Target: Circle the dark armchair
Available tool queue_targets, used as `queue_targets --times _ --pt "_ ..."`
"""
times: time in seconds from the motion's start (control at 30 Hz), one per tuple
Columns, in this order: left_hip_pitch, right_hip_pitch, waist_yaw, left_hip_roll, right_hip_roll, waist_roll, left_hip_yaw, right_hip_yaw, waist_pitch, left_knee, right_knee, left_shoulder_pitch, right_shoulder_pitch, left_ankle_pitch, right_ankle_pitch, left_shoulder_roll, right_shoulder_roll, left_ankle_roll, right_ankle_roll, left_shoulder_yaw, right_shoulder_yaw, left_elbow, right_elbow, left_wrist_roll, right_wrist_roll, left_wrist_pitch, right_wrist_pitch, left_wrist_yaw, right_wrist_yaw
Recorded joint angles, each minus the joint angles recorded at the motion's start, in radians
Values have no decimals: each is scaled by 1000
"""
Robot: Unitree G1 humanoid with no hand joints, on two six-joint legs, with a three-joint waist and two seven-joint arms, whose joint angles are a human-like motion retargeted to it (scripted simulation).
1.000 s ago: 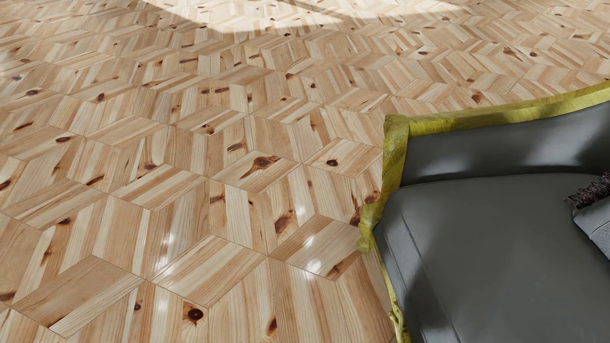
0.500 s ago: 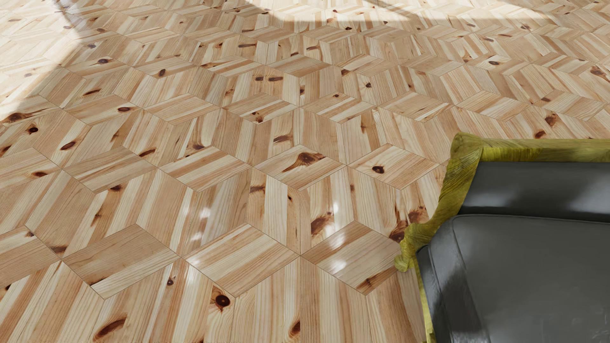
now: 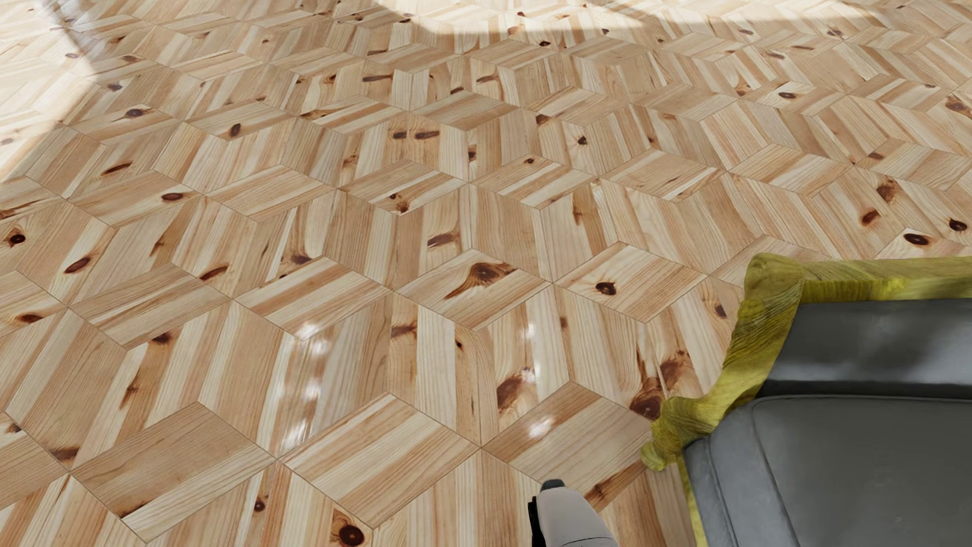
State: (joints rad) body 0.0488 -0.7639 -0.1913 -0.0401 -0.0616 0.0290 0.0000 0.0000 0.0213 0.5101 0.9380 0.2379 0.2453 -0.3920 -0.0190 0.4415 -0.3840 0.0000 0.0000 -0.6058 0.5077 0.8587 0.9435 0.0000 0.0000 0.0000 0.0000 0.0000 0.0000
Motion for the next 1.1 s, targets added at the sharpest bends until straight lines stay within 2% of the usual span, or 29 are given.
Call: queue_targets --times 0.07,0.13,0.2,0.27,0.33,0.37,0.43,0.47,0.53,0.63,0.67,0.7,0.77,0.87,0.9,0.97,1.03,1.1 --pt "24 70 -27 3 -12 -7 0 0 -9 2 -224 -10 15 9 39 -11 -4 0 0 -12 14 -19 14 0 0 0 0 0 0" --pt "43 158 -46 5 -28 -16 0 0 -33 8 -408 -12 37 22 5 -27 -5 0 0 -25 13 -47 20 0 0 0 0 0 0" --pt "70 231 -39 20 -36 -24 0 0 -64 9 -476 3 58 47 29 -48 -1 0 0 -21 20 -74 42 0 0 0 0 0 0" --pt "93 228 14 47 -3 -4 0 0 -78 47 -419 29 56 137 93 -80 4 0 0 3 46 -75 84 0 0 0 0 0 0" --pt "40 249 50 79 43 26 0 0 -72 189 -355 56 17 281 49 -109 -3 0 0 7 73 -43 106 0 0 0 0 0 0" --pt "-50 266 29 105 79 53 0 0 -83 323 -355 77 9 309 2 -123 -12 0 0 36 -44 -41 60 0 0 0 0 0 0" --pt "-202 365 -4 123 113 58 0 0 -64 608 -374 68 -16 275 -76 -86 -29 0 0 -16 -87 -75 -97 0 0 0 0 0 0" --pt "-256 422 15 136 129 49 0 0 -57 700 -389 54 -24 270 -93 -63 -34 0 0 -26 -105 -86 -182 0 0 0 0 0 0" --pt "-355 500 85 152 149 16 0 0 -59 758 -396 33 -46 341 -109 -31 -31 0 0 30 -142 -81 -308 0 0 0 0 0 0" --pt "-488 599 137 137 163 -25 0 0 -45 579 -399 15 -91 549 -144 2 -23 0 0 168 -162 -61 -417 0 0 0 0 0 0" --pt "-518 633 143 126 162 -33 0 0 -39 479 -403 8 -98 571 -158 13 -23 0 0 183 -160 -58 -444 0 0 0 0 0 0" --pt "-539 668 150 117 158 -38 0 0 -35 377 -407 1 -98 554 -172 22 -26 0 0 181 -154 -56 -463 0 0 0 0 0 0" --pt "-546 731 175 104 140 -44 0 0 -32 174 -415 -3 -84 434 -199 31 -35 0 0 156 -129 -55 -455 0 0 0 0 0 0" --pt "-503 797 223 94 107 -55 0 0 -38 -27 -409 25 -57 235 -235 13 -27 0 0 148 -86 -57 -284 0 0 0 0 0 0" --pt "-488 812 236 89 95 -56 0 0 -42 -43 -401 41 -45 209 -242 1 -21 0 0 148 -77 -53 -201 0 0 0 0 0 0" --pt "-478 829 240 69 71 -53 0 0 -60 2 -382 71 -11 247 -222 -31 -17 0 0 127 -69 -30 -35 0 0 0 0 0 0" --pt "-490 816 202 44 49 -58 0 0 -77 79 -332 87 33 308 -99 -66 -14 0 0 73 -84 24 95 0 0 0 0 0 0" --pt "-447 716 162 27 23 -70 0 0 -90 71 -169 93 78 294 137 -86 -17 0 0 1 -94 62 152 0 0 0 0 0 0"
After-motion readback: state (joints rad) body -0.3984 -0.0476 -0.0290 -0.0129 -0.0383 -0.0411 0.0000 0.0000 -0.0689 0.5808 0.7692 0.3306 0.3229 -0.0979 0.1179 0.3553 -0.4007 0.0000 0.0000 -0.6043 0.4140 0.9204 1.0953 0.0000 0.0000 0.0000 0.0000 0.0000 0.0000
